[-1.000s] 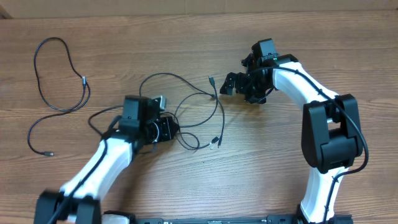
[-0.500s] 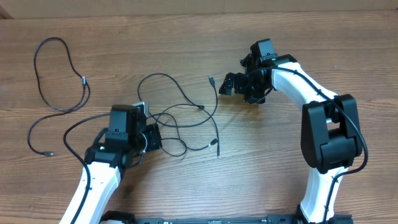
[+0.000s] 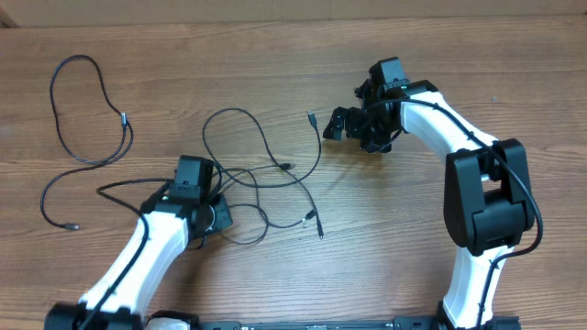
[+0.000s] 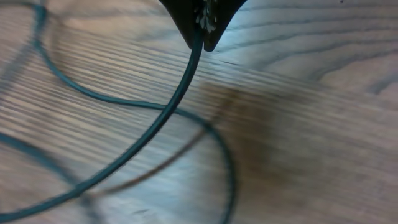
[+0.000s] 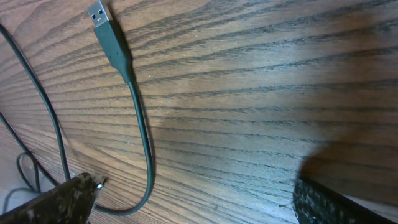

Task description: Untangle cables

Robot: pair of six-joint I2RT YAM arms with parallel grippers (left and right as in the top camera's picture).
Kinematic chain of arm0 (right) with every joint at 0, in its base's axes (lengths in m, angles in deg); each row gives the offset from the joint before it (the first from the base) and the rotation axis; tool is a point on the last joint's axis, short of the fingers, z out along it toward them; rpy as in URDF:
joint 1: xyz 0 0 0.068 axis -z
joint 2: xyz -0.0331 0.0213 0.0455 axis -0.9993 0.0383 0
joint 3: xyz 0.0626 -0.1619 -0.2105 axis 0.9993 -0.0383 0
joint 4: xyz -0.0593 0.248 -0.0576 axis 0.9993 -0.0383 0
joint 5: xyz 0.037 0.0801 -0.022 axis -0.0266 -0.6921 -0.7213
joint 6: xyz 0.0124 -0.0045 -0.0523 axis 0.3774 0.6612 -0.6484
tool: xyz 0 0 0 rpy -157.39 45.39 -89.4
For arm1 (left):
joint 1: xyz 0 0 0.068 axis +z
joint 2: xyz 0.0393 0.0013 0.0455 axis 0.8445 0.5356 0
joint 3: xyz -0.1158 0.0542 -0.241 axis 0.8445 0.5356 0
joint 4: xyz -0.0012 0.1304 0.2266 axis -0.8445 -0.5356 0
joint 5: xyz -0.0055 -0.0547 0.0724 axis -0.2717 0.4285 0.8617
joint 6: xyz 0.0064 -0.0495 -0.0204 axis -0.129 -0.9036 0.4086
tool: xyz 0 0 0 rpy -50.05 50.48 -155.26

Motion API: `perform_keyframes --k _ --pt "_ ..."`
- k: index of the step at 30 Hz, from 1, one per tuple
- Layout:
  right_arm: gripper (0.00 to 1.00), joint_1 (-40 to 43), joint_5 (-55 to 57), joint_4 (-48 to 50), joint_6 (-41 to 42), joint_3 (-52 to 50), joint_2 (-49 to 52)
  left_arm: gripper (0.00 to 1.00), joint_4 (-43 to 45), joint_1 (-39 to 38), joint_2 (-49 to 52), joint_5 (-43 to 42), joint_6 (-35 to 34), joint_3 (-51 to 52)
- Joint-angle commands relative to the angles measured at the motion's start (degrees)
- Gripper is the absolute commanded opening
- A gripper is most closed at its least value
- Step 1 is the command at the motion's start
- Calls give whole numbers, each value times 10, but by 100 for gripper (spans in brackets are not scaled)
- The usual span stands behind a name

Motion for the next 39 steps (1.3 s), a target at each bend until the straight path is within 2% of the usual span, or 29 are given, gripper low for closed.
perform_keyframes --k 1,4,7,10,13,16,19,20,21,23,25,26,31,39 --pt "100 -2 -3 -2 1 15 2 4 3 3 49 42 -64 3" --pt "100 -2 -56 -13 -5 15 2 4 5 3 81 42 -65 3" --pt "100 -3 -146 -22 -84 15 2 4 4 3 93 42 -61 3" --pt "100 -7 -186 -33 -147 15 2 4 4 3 94 42 -61 3" --pt "100 -11 -158 -41 -165 15 2 4 5 3 94 42 -52 3" --pt "100 -11 -71 -55 -165 15 2 4 5 3 94 42 -52 3" --pt "100 -11 -79 -63 -169 15 2 4 5 3 94 42 -52 3" --pt "96 -13 -88 -66 -181 15 2 4 5 3 94 42 -52 3" --pt "86 -17 -95 -68 -197 14 2 4 5 3 94 42 -50 3" --pt "71 -31 -95 -69 -219 13 2 4 6 3 94 42 -50 3" --pt "66 -48 -95 -66 -245 6 2 4 8 3 94 42 -50 3" --pt "61 -58 -95 -65 -258 3 2 4 9 3 94 42 -50 3" --pt "52 -113 -63 -56 -316 -5 3 4 9 3 94 42 -48 3" --pt "51 -171 -43 -53 -327 -6 3 4 11 3 94 42 -41 3"
